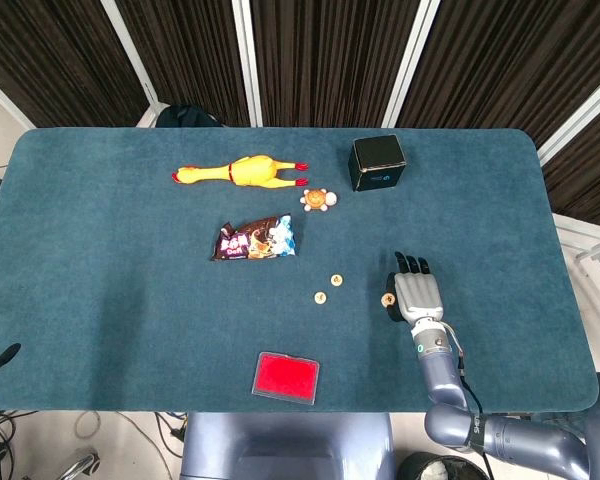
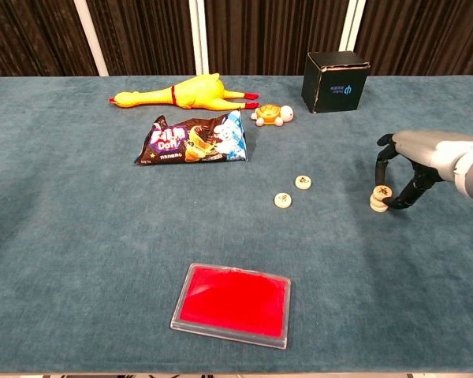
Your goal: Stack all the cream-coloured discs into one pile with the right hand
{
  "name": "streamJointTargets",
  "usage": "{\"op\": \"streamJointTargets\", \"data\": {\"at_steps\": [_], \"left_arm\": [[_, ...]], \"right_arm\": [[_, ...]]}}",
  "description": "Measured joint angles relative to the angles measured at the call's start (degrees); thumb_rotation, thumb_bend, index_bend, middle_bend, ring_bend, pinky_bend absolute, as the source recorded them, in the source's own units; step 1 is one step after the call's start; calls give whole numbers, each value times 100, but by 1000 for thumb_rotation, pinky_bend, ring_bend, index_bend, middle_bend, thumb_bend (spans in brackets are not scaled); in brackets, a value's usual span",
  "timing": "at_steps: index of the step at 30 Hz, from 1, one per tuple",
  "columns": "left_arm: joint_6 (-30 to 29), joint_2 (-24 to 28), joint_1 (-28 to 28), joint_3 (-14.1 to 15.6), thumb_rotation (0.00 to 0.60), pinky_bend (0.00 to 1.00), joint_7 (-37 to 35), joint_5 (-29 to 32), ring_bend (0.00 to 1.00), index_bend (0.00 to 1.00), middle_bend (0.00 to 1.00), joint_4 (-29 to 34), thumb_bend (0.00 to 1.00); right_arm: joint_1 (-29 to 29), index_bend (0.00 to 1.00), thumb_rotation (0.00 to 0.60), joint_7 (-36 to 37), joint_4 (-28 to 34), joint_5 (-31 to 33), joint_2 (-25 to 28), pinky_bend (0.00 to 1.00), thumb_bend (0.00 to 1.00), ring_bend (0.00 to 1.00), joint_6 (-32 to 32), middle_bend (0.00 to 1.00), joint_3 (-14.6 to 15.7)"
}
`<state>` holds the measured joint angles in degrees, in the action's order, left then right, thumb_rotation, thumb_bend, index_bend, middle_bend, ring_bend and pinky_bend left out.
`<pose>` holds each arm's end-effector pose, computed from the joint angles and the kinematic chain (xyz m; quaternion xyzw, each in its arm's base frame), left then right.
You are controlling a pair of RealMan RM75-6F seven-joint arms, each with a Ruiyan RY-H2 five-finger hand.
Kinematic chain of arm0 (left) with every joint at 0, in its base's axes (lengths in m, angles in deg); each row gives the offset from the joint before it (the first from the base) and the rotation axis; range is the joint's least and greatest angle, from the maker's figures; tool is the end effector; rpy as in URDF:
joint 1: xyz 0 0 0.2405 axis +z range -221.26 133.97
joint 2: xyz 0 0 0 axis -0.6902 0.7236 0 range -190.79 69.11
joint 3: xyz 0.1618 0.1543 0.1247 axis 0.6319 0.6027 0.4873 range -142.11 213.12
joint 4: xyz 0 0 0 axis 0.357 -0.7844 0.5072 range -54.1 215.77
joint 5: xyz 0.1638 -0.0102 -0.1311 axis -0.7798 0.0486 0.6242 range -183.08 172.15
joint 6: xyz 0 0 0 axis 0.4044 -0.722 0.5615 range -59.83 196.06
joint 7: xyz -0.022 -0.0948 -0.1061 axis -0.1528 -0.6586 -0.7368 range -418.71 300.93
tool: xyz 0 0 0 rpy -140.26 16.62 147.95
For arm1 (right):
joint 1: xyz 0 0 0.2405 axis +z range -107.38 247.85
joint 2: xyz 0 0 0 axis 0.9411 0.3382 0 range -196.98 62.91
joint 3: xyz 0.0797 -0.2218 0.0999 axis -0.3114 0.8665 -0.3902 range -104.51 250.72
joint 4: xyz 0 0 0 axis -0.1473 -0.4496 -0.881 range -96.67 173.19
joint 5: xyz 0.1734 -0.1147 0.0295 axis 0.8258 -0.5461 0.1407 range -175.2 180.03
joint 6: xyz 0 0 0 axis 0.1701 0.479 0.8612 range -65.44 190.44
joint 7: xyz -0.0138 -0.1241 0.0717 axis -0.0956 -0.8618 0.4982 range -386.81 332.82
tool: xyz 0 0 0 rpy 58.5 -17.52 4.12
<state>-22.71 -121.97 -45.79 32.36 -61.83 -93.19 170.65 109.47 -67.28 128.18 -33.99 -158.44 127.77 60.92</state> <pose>-0.3201 0.1671 0.1923 -0.5818 -0.3486 -0.4003 0.6163 -0.1912 -0.3278 -0.0160 0.6583 -0.4719 0.2498 0.5306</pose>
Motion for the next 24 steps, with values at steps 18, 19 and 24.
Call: {"op": "streamJointTargets", "data": {"at_steps": [18, 19, 24], "left_arm": [[0, 3, 1, -4, 600, 29, 10, 5, 0, 119, 0, 1, 99], [2, 3, 0, -2, 600, 29, 13, 4, 0, 119, 0, -1, 99], [5, 0, -2, -4, 600, 29, 17, 7, 0, 119, 0, -1, 99]], "right_arm": [[48, 503, 600, -7, -26, 103, -27, 0, 408, 0, 13, 0, 44], [51, 501, 600, -8, -35, 111, -29, 0, 408, 0, 14, 0, 44], [64, 483, 600, -9, -32, 135, -20, 0, 408, 0, 9, 0, 47]]}}
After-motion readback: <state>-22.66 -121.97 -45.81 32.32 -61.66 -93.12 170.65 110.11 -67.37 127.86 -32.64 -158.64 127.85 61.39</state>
